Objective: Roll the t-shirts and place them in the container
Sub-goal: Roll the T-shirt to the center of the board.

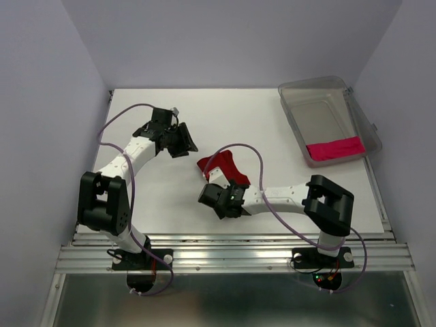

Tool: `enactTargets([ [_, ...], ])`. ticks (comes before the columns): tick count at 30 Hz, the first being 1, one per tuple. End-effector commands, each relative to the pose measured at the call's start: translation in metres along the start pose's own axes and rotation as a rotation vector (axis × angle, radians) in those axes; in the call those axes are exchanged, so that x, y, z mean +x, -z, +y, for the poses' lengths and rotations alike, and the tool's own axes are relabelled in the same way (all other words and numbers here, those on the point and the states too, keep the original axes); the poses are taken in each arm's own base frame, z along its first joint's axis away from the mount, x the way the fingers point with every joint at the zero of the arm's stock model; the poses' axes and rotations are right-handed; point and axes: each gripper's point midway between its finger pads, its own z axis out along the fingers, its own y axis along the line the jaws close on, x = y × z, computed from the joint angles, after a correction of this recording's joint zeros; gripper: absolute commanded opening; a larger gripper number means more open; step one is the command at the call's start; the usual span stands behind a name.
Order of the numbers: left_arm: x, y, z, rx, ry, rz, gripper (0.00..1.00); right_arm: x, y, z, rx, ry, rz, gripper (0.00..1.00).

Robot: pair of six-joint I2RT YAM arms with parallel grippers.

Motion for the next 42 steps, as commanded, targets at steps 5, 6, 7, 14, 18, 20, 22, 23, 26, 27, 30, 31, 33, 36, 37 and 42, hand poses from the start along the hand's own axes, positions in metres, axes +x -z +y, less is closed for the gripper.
enactTargets([
  [5, 0.009, 0.006, -0.005, 0.047, -0.009, -0.006, 0.54, 0.017, -0.032, 0.011, 0.033, 0.003, -0.007, 0.28],
  [6, 0.011, 0.005, -0.004, 0.048, -0.008, -0.002, 0.54, 0.013, -0.03, 0.012, 0.021, -0.007, -0.02, 0.18],
  [7, 0.014, 0.006, -0.003, 0.051, -0.008, 0.002, 0.56, 0.012, -0.029, 0.016, -0.008, -0.008, -0.032, 0.14],
  [14, 0.024, 0.011, 0.0, 0.066, -0.009, 0.005, 0.75, -0.009, -0.001, 0.037, -0.253, -0.033, -0.093, 0.01],
  [18, 0.027, 0.016, 0.0, 0.067, -0.012, -0.003, 0.76, -0.015, 0.009, 0.048, -0.406, -0.079, -0.089, 0.01],
  [20, 0.028, 0.018, 0.0, 0.068, -0.013, -0.008, 0.75, -0.02, 0.016, 0.051, -0.506, -0.121, -0.075, 0.01],
  [22, 0.028, 0.02, 0.0, 0.07, -0.014, -0.008, 0.75, -0.018, 0.024, 0.059, -0.621, -0.15, -0.049, 0.01],
  [23, 0.028, 0.021, 0.0, 0.071, -0.015, -0.01, 0.75, -0.02, 0.022, 0.053, -0.641, -0.178, -0.045, 0.01],
  [26, 0.029, 0.023, -0.001, 0.078, -0.02, -0.013, 0.74, -0.026, 0.028, 0.05, -0.741, -0.246, -0.034, 0.01],
  [27, 0.029, 0.024, -0.002, 0.079, -0.023, -0.013, 0.74, -0.026, 0.03, 0.048, -0.762, -0.257, -0.028, 0.01],
  [30, 0.031, 0.026, -0.003, 0.09, -0.028, -0.013, 0.73, -0.027, 0.037, 0.048, -0.845, -0.274, -0.014, 0.01],
  [31, 0.033, 0.026, -0.003, 0.096, -0.028, -0.008, 0.73, -0.029, 0.035, 0.044, -0.854, -0.29, -0.008, 0.01],
  [33, 0.035, 0.025, -0.004, 0.106, -0.032, -0.002, 0.73, -0.029, 0.037, 0.041, -0.905, -0.307, 0.012, 0.01],
  [36, 0.037, 0.025, -0.006, 0.117, -0.037, 0.004, 0.72, -0.031, 0.042, 0.038, -0.971, -0.329, 0.026, 0.01],
  [37, 0.038, 0.025, -0.006, 0.12, -0.038, 0.007, 0.72, -0.032, 0.044, 0.035, -1.006, -0.34, 0.038, 0.01],
  [42, 0.042, 0.022, -0.013, 0.143, -0.054, 0.021, 0.71, -0.028, 0.043, 0.029, -1.085, -0.388, 0.074, 0.01],
])
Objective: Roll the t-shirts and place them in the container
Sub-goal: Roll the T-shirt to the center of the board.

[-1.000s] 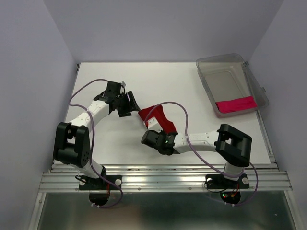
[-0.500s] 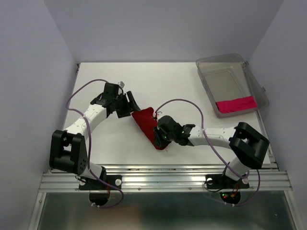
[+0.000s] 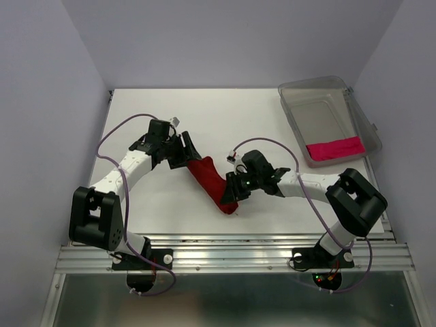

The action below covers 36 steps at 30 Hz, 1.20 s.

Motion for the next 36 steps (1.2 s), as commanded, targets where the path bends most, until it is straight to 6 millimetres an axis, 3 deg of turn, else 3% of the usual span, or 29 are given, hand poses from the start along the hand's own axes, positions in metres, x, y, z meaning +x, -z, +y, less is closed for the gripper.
enactTargets([
  [1, 0.005, 0.003, -0.013, 0.059, -0.049, -0.001, 0.7, 0.0, 0.005, 0.017, -0.165, -0.024, 0.029, 0.01],
  [13, 0.014, -0.012, -0.027, 0.104, -0.064, 0.039, 0.69, 0.004, 0.01, 0.004, -0.22, -0.093, 0.059, 0.01],
  [28, 0.016, -0.032, -0.021, 0.082, -0.056, 0.072, 0.68, 0.001, 0.012, -0.023, -0.251, -0.231, 0.103, 0.01],
  [36, 0.012, -0.046, -0.018, 0.068, -0.054, 0.08, 0.68, -0.011, 0.014, -0.039, -0.253, -0.273, 0.089, 0.01],
])
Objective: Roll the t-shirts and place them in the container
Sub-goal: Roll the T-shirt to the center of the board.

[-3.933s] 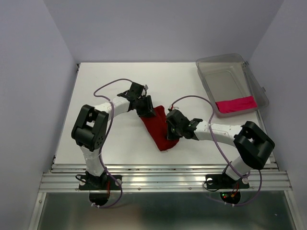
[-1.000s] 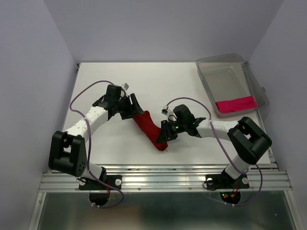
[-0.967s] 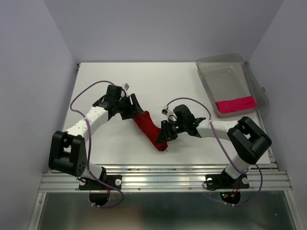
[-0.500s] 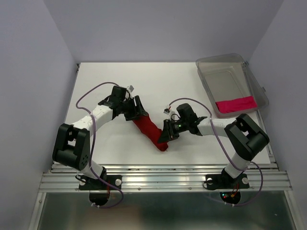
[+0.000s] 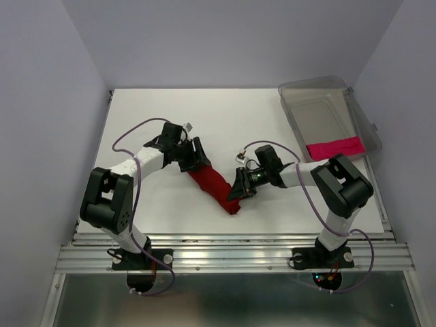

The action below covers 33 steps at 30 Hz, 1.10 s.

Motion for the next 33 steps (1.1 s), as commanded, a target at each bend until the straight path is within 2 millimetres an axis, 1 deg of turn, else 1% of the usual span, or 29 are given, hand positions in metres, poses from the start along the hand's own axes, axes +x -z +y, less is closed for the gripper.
enactTargets([
  [1, -0.016, -0.003, -0.011, 0.021, -0.03, -0.031, 0.68, -0.013, 0.004, -0.011, 0.021, -0.021, -0.03, 0.02],
  [3, -0.017, -0.014, -0.005, 0.003, -0.02, -0.015, 0.68, -0.013, 0.003, -0.019, 0.06, -0.027, -0.027, 0.06],
  [5, -0.017, -0.019, -0.003, -0.003, -0.016, -0.001, 0.67, -0.014, 0.003, -0.027, 0.107, -0.026, -0.032, 0.07],
  [7, -0.015, -0.025, 0.002, -0.015, -0.007, 0.011, 0.67, -0.016, 0.006, -0.033, 0.153, -0.02, -0.046, 0.13],
  [8, -0.015, -0.026, 0.003, -0.018, -0.005, 0.014, 0.67, -0.015, 0.007, -0.036, 0.179, -0.024, -0.048, 0.17],
  [10, -0.014, -0.029, 0.004, -0.018, -0.001, 0.021, 0.66, -0.015, 0.013, -0.041, 0.238, -0.018, -0.053, 0.18],
  [11, -0.013, -0.03, 0.004, -0.017, -0.002, 0.024, 0.66, -0.019, 0.016, -0.047, 0.29, -0.009, -0.079, 0.19],
  [12, -0.013, -0.03, 0.003, -0.014, -0.003, 0.023, 0.66, -0.017, 0.021, -0.052, 0.34, -0.024, -0.078, 0.21],
  [13, -0.013, -0.03, 0.003, -0.014, -0.003, 0.023, 0.66, -0.018, 0.024, -0.055, 0.371, -0.009, -0.086, 0.32],
  [14, -0.014, -0.029, 0.002, -0.013, -0.005, 0.021, 0.66, -0.026, 0.031, -0.055, 0.418, 0.015, -0.123, 0.39],
  [15, -0.013, -0.029, 0.001, -0.013, -0.006, 0.024, 0.66, -0.022, 0.038, -0.059, 0.466, 0.01, -0.117, 0.46],
  [16, -0.013, -0.028, 0.0, -0.012, -0.008, 0.023, 0.66, -0.024, 0.042, -0.059, 0.489, 0.019, -0.126, 0.59],
  [18, -0.013, -0.027, -0.002, -0.009, -0.01, 0.022, 0.66, -0.026, 0.054, -0.058, 0.555, 0.038, -0.15, 0.66],
  [19, -0.014, -0.026, -0.004, -0.007, -0.014, 0.021, 0.66, -0.026, 0.058, -0.055, 0.562, 0.049, -0.155, 0.73],
  [20, -0.014, -0.026, -0.005, -0.006, -0.018, 0.023, 0.66, -0.03, 0.064, -0.049, 0.574, 0.071, -0.178, 0.76],
  [23, -0.014, -0.026, -0.011, -0.001, -0.032, 0.025, 0.66, -0.03, 0.075, -0.033, 0.576, 0.094, -0.194, 0.8],
  [24, -0.014, -0.026, -0.012, -0.001, -0.033, 0.026, 0.66, -0.03, 0.081, -0.025, 0.581, 0.106, -0.206, 0.8],
  [25, -0.013, -0.027, -0.012, 0.0, -0.036, 0.028, 0.66, -0.034, 0.085, -0.018, 0.583, 0.117, -0.222, 0.81],
  [29, -0.013, -0.027, -0.014, 0.001, -0.03, 0.032, 0.66, -0.043, 0.102, 0.006, 0.598, 0.142, -0.29, 0.81],
  [30, -0.013, -0.027, -0.014, -0.001, -0.03, 0.03, 0.66, -0.048, 0.106, 0.02, 0.587, 0.163, -0.322, 0.78],
  [31, -0.012, -0.029, -0.013, -0.005, -0.028, 0.032, 0.66, -0.047, 0.106, 0.024, 0.586, 0.167, -0.33, 0.76],
  [33, -0.012, -0.029, -0.013, -0.007, -0.023, 0.034, 0.66, -0.055, 0.112, 0.034, 0.585, 0.176, -0.373, 0.69],
])
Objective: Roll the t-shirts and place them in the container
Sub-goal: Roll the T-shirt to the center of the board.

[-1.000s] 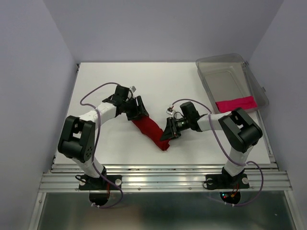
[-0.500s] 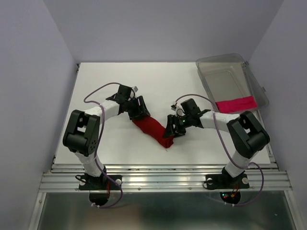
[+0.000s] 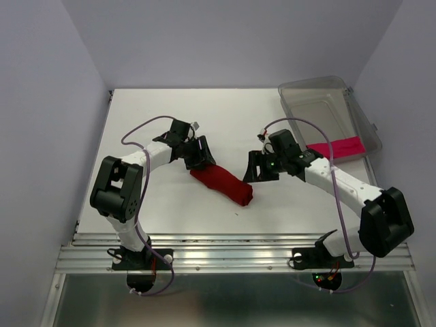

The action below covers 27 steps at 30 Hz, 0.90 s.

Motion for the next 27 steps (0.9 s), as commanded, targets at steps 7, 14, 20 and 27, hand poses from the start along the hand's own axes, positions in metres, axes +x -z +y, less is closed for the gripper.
enactTargets([
  [7, -0.006, -0.003, -0.005, -0.003, -0.001, -0.006, 0.66, -0.019, 0.01, 0.064, -0.093, 0.041, -0.094, 0.19],
  [14, -0.008, -0.002, -0.007, -0.005, -0.001, -0.01, 0.66, -0.019, -0.02, 0.066, -0.105, -0.025, -0.083, 0.09],
  [20, -0.01, 0.002, -0.009, -0.003, -0.007, -0.018, 0.66, -0.009, -0.048, 0.019, 0.074, -0.149, -0.094, 0.01],
  [27, -0.009, 0.007, -0.01, -0.006, -0.019, -0.022, 0.66, 0.026, -0.058, -0.027, 0.21, -0.292, -0.122, 0.01],
])
